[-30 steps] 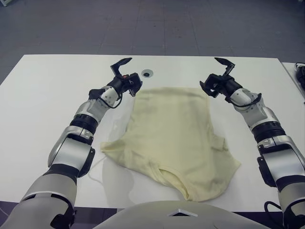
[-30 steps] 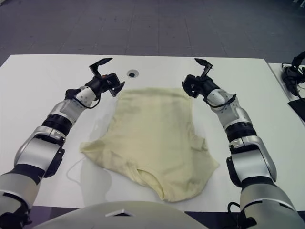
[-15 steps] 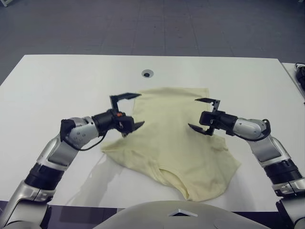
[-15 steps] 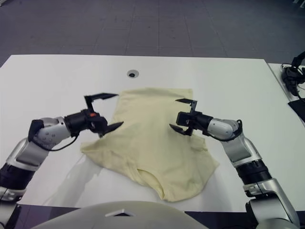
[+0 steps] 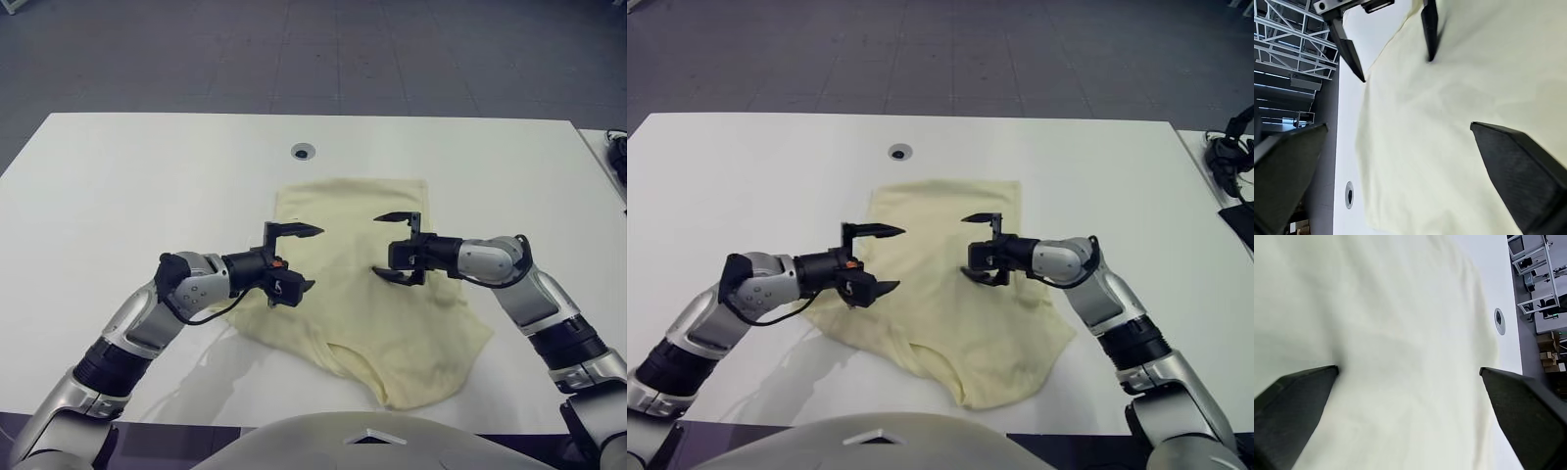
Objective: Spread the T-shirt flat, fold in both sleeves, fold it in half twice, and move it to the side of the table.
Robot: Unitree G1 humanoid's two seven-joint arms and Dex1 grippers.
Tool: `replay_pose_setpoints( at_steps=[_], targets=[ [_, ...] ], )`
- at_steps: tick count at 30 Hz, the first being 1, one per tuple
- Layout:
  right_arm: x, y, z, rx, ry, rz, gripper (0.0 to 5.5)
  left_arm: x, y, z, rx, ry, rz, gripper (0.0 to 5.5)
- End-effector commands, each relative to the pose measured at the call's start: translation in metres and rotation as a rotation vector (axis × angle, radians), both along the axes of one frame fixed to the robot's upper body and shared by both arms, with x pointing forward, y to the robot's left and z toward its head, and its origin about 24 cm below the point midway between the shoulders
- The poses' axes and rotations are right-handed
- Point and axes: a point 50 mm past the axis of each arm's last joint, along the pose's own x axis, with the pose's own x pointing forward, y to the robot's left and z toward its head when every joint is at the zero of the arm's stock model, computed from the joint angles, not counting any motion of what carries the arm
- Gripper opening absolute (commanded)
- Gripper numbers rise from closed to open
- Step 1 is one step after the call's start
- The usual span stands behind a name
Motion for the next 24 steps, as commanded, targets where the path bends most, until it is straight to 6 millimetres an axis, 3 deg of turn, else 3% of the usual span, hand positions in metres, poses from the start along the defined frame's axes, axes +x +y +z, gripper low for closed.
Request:
replay_pose_setpoints(
  at_steps=[1, 7, 14, 24],
  targets=[
    [-0.002, -0.019, -0.028, -0.129, 0.082, -0.065, 5.40, -0.002, -0.009, -0.010, 0.029, 0.018, -0.039, 5.38],
    [0.004, -0.022, -0.031, -0.149, 0.054, -0.083, 5.40, -0.004, -0.016, -0.021, 0.060, 0.059, -0.082, 5.38],
    [0.001, -0.022, -0.034, -0.139, 0.060, -0.083, 5.40, -0.003, -0.011, -0.014, 0.067, 0.047, -0.083, 5.38],
    [-0.001, -0.025, -0.038, -0.139, 0.063, -0.096, 5.40, -0.022, 0.010, 0.020, 0.017, 0.103, -0.086, 5.38]
  ],
)
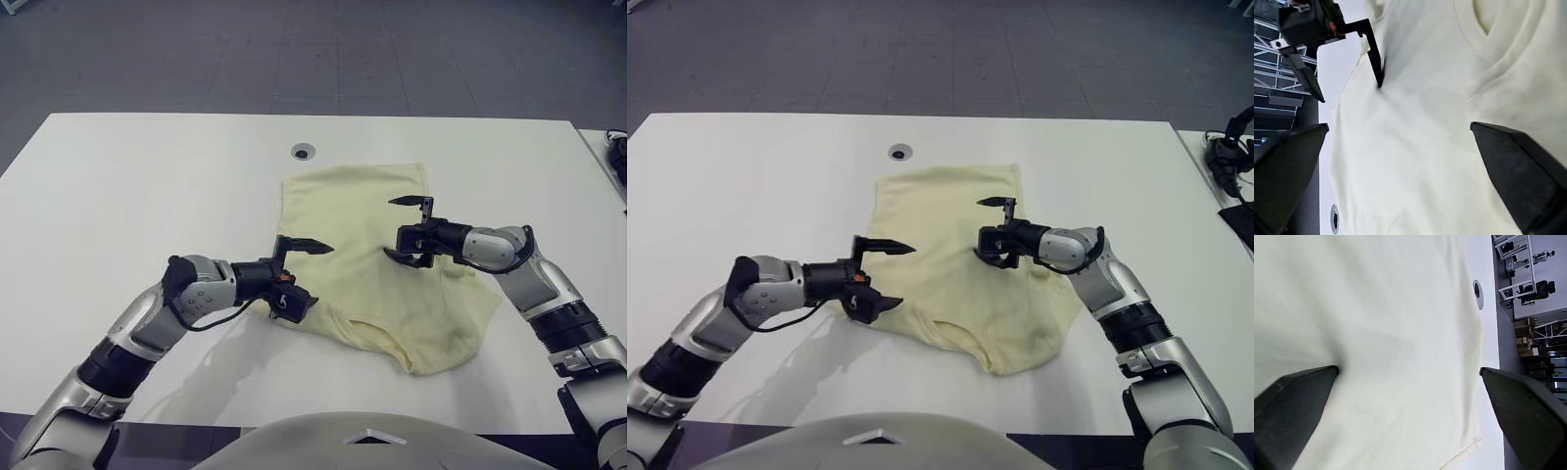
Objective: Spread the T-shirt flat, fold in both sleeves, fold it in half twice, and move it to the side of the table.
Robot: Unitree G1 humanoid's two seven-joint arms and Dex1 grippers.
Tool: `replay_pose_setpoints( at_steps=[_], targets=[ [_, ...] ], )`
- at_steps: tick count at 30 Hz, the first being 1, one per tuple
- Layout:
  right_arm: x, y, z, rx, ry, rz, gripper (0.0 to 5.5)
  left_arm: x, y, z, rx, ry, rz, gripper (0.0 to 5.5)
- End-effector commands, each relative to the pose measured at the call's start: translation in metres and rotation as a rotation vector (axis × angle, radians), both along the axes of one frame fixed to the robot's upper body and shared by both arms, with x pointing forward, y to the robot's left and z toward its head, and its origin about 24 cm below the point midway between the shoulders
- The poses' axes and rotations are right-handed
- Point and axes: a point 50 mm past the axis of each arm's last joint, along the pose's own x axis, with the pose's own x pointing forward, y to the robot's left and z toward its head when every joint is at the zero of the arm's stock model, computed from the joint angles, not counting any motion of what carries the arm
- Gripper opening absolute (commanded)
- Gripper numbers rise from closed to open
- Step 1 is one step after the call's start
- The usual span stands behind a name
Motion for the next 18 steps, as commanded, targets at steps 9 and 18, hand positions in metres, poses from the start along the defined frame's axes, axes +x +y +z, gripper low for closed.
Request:
replay_pose_setpoints(
  at_steps=[9, 18],
  targets=[
    [-0.016, -0.010, -0.037, -0.077, 0.148, -0.047, 5.40, -0.004, 0.011, 0.016, -0.103, 0.293, 0.065, 5.38],
    [-0.016, -0.009, -0.039, -0.071, 0.147, -0.044, 5.40, 0.008, 0.005, -0.002, -0.135, 0.548, 0.121, 5.08]
  ],
)
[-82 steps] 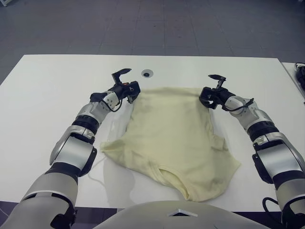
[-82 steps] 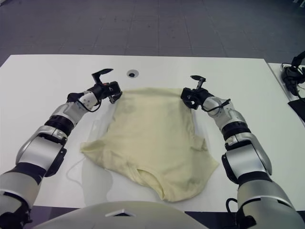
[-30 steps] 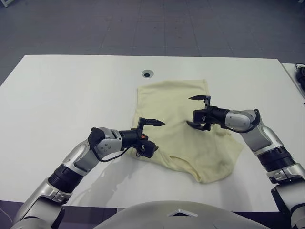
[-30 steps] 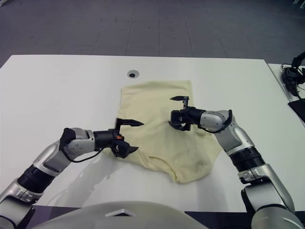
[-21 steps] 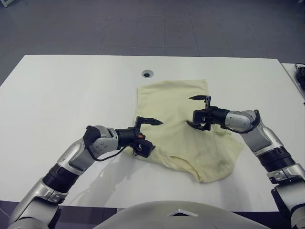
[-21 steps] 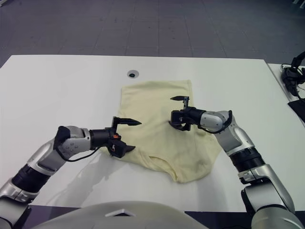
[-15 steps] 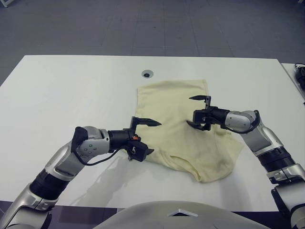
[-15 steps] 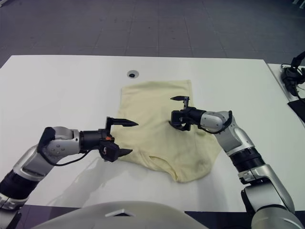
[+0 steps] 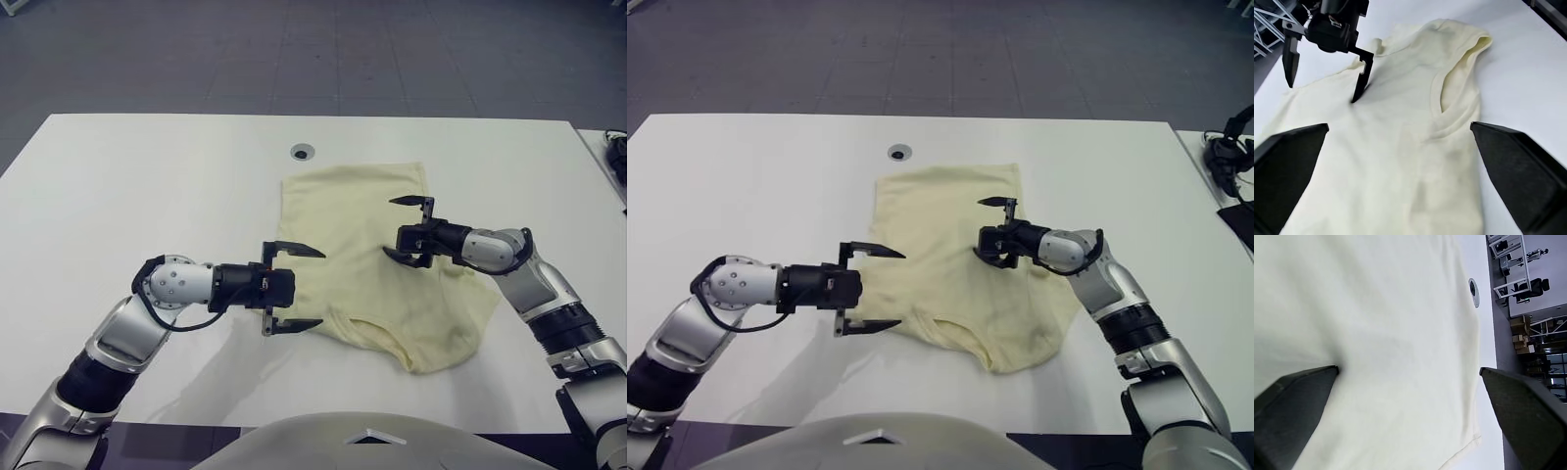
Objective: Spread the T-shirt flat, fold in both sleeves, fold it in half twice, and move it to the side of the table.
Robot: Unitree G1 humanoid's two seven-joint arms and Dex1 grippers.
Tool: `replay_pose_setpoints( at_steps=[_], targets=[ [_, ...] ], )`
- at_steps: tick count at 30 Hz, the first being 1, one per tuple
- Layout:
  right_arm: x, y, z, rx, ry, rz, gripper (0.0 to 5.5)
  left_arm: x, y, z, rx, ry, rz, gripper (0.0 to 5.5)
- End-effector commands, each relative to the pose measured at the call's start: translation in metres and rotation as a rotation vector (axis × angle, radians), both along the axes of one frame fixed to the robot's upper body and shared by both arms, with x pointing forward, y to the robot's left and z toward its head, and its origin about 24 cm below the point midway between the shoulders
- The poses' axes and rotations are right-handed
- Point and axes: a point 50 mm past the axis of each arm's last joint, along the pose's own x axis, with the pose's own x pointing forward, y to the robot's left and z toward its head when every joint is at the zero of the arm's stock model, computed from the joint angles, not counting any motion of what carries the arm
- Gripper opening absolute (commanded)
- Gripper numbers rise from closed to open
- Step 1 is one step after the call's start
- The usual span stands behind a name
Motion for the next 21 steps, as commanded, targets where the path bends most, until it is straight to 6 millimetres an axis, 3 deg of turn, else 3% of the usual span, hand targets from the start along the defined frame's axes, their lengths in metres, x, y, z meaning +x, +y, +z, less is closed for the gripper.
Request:
replay_pose_setpoints(
  at_steps=[1, 21],
  targets=[
    [-0.016, -0.008, -0.037, -0.087, 0.154, -0.024, 5.40, 0.005, -0.006, -0.005, 0.021, 0.027, -0.020, 4.98],
    [-0.020, -0.007, -0.041, -0.092, 0.153, -0.014, 5.40, 0.006, -0.021, -0.030, 0.088, 0.040, -0.060, 1.49]
  ],
)
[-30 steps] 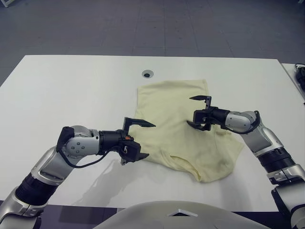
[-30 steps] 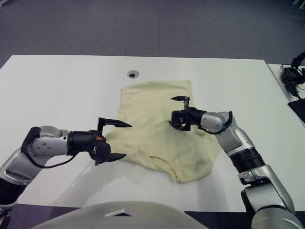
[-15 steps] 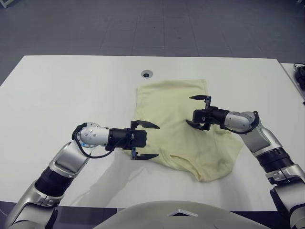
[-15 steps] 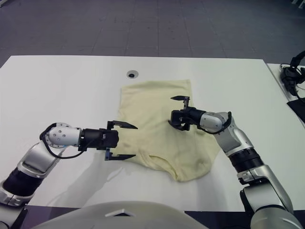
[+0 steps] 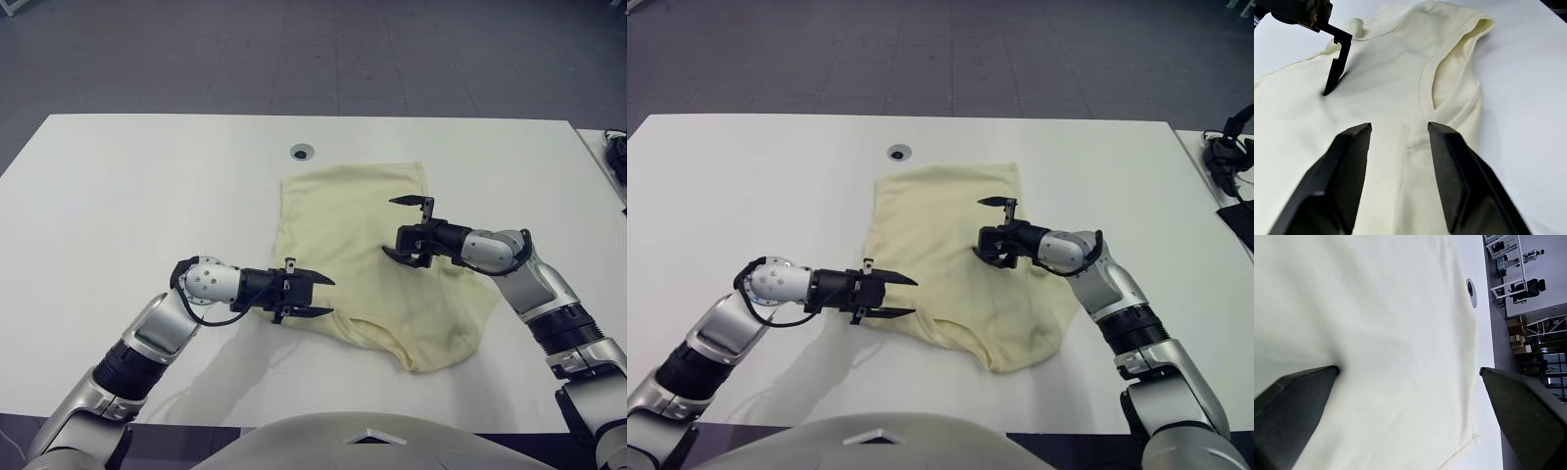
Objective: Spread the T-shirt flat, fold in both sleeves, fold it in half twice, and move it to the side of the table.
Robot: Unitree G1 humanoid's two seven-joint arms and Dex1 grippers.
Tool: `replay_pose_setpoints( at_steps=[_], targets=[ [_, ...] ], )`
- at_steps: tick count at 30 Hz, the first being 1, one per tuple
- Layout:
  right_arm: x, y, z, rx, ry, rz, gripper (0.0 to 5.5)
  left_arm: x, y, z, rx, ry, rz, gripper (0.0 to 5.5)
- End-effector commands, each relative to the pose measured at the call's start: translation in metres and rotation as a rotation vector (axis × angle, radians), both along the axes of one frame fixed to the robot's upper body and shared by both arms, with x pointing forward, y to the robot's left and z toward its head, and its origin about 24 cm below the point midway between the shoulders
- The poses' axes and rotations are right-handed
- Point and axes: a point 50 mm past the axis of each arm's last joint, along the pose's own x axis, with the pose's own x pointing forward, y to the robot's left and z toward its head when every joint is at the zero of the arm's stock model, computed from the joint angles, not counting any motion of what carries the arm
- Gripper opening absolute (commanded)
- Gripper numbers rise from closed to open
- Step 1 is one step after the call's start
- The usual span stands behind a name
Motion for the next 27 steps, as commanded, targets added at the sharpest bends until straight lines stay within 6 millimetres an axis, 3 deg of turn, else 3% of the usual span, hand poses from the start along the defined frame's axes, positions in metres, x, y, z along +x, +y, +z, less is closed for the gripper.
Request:
replay_pose_setpoints(
  at_steps=[1, 8, 22, 27],
  targets=[
    [-0.020, -0.007, -0.040, -0.098, 0.164, -0.016, 5.40, 0.003, -0.001, -0.006, 0.043, -0.011, -0.016, 1.32],
    [-0.020, -0.007, -0.041, -0.096, 0.162, -0.019, 5.40, 0.007, -0.004, -0.018, 0.062, 0.046, -0.023, 0.04],
    [-0.020, -0.006, -0.041, -0.086, 0.154, -0.024, 5.40, 0.003, -0.002, -0.020, 0.078, 0.072, -0.048, 0.02],
    [-0.020, -0.006, -0.042, -0.086, 0.156, -0.024, 5.40, 0.006, -0.001, -0.008, 0.033, 0.055, -0.038, 0.02]
  ],
)
